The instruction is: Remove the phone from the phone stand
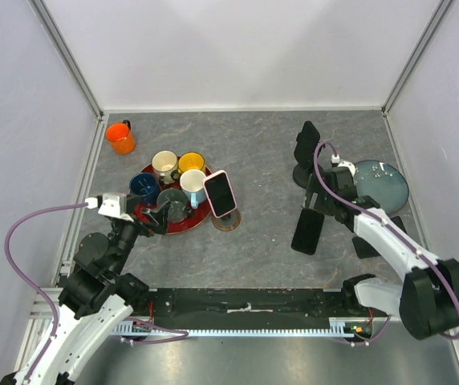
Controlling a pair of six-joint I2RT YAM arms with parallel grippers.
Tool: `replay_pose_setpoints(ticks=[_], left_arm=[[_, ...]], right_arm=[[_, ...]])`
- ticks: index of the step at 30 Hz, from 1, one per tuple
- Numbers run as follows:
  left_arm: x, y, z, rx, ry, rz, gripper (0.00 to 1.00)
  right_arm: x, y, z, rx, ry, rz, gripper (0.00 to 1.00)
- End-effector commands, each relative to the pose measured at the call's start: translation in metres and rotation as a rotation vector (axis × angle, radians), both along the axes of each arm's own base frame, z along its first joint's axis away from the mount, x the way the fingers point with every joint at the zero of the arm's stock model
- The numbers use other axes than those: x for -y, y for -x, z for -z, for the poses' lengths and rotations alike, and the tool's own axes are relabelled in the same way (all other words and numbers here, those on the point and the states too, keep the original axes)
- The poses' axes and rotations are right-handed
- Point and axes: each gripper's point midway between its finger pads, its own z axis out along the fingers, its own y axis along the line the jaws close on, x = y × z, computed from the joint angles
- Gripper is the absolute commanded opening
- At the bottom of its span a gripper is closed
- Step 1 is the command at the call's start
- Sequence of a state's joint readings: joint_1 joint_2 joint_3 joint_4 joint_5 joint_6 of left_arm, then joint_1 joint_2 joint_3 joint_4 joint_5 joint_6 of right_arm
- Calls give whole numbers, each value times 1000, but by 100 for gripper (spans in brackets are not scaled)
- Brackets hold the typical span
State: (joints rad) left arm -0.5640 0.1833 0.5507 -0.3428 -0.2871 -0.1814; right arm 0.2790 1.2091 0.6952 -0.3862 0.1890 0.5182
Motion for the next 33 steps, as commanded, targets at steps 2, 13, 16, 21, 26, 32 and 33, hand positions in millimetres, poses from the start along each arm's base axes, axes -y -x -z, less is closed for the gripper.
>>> replay_pose_setpoints(ticks=[2, 13, 16, 21, 26, 32, 33], left_arm=[[-9, 1, -19, 50, -8, -32, 100], [-15, 4, -23, 67, 6, -55, 100], [-15, 4, -23, 67, 6, -55, 100], [-16, 5, -23, 69, 9, -56, 100], [-16, 5, -24, 74, 15, -53, 100], [-13, 6, -25, 76, 17, -38, 100], [-12, 6, -24, 73, 15, -33, 100]], right_arm=[[-25, -16, -63, 295, -24, -184, 98], [-134, 13, -128, 736, -142, -570, 98], [-167, 18, -142, 802, -138, -645, 98], [-220, 15, -156, 849, -148, -722, 98], [-265, 3, -156, 863, -180, -759, 98], [-303, -5, -154, 860, -184, -798, 98], [-308, -5, -158, 869, -191, -798, 98]])
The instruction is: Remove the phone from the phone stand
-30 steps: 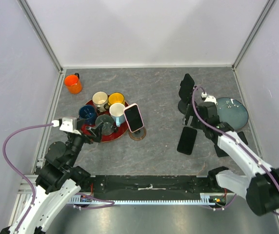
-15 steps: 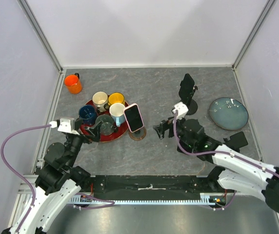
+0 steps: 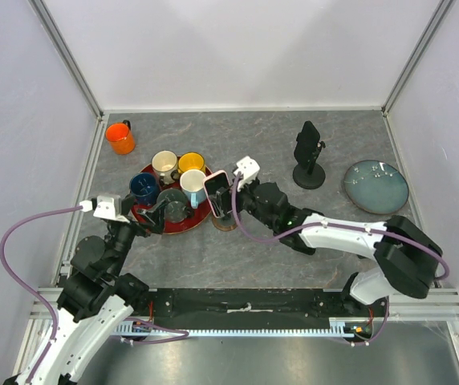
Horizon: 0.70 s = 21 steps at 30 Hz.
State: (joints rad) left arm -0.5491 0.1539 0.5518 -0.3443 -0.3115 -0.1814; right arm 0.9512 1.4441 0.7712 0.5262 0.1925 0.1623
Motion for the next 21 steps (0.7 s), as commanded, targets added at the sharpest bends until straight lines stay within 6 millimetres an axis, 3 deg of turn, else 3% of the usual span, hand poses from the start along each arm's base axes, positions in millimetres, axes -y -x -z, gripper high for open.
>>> replay_pose_setpoints(ticks=[1, 7, 15, 21], left_arm=[[-3, 5, -19, 52, -1, 6, 100], [-2, 6, -20, 54, -1, 12, 100], [-1, 5, -19, 52, 0, 16, 100], [-1, 6, -20, 55, 1, 18, 100]], right_arm=[[-26, -12, -31, 75, -74, 7, 98], [-25, -28, -20, 86, -48, 137, 98], [-42, -22, -8, 74, -17, 107, 98], [-39, -29, 2, 59, 2, 178, 98]])
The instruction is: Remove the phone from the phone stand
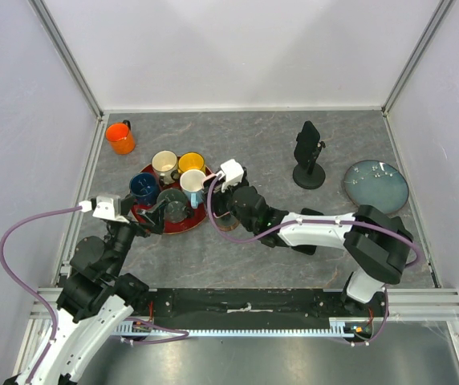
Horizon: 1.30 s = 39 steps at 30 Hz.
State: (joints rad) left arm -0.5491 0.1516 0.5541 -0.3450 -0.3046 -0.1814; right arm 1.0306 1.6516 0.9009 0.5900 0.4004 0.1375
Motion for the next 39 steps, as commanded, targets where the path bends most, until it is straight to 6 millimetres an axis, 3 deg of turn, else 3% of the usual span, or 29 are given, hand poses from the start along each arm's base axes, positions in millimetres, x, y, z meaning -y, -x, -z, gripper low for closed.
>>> replay_pose_setpoints(ticks=[1, 6, 13, 22, 29, 31, 34, 39], left_arm=[[-2, 5, -19, 52, -2, 11, 100], [-2, 5, -18, 52, -2, 9, 100], [-3, 5, -19, 53, -1, 8, 100], [-3, 5, -19, 55, 1, 6, 100], [-3, 6, -19, 55, 1, 5, 100], [-4, 6, -20, 58, 3, 5, 100], [-4, 6, -20, 59, 4, 3, 100], [-5, 7, -21, 63, 6, 3, 100]], right_arm=[[-6, -9, -14, 23, -45, 62, 98], [-3, -11, -12, 17, -47, 97, 98], [-5, -3, -28, 23, -68, 76, 77], [-4, 4, -66, 61, -153, 51, 41], [1, 8, -113, 126, -235, 40, 39], [7, 8, -122, 131, -257, 54, 41], [34, 9, -142, 123, -292, 145, 41], [86, 7, -124, 4, -227, 354, 39]])
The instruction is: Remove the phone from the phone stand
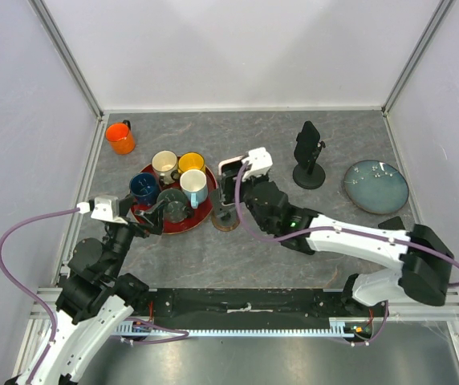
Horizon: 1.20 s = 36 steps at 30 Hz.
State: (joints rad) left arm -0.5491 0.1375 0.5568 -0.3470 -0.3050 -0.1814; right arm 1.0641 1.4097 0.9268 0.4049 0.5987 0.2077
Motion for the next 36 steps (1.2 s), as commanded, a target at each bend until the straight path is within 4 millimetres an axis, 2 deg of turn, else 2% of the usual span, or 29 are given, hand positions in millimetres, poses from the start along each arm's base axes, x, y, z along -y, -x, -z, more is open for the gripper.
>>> replay_pose_setpoints(ticks=[1, 2, 3, 4, 7, 10, 11, 15, 22, 27, 32, 36], left_arm=[[-3, 4, -17, 48, -3, 3, 100], [-3, 4, -17, 48, -3, 3, 100], [-3, 4, -17, 48, -4, 5, 100], [-2, 4, -17, 45, -5, 5, 100], [-3, 3, -15, 42, -9, 2, 100], [-4, 3, -16, 41, -8, -4, 100], [-4, 2, -15, 40, -9, -6, 100], [-3, 1, -14, 36, -11, -6, 100], [-3, 0, -13, 30, -17, -7, 100], [-3, 1, -13, 31, -16, -9, 100], [-3, 1, -13, 30, -17, -7, 100], [-3, 1, -14, 32, -16, -6, 100]], right_arm=[[55, -2, -47, -34, -133, 219, 39], [65, -1, -35, -69, -95, 248, 39], [71, 2, -27, -107, -128, 270, 39], [87, 4, -19, -136, -116, 313, 39], [110, 11, 14, -237, -125, 386, 40], [122, 18, 44, -323, -157, 420, 40], [120, 21, 51, -357, -170, 400, 40], [133, 20, 99, -502, -193, 439, 42], [140, 15, 143, -612, -149, 484, 45], [132, 17, 175, -719, -108, 473, 45], [134, 17, 190, -762, -86, 482, 46], [143, 16, 202, -784, -80, 519, 47]])
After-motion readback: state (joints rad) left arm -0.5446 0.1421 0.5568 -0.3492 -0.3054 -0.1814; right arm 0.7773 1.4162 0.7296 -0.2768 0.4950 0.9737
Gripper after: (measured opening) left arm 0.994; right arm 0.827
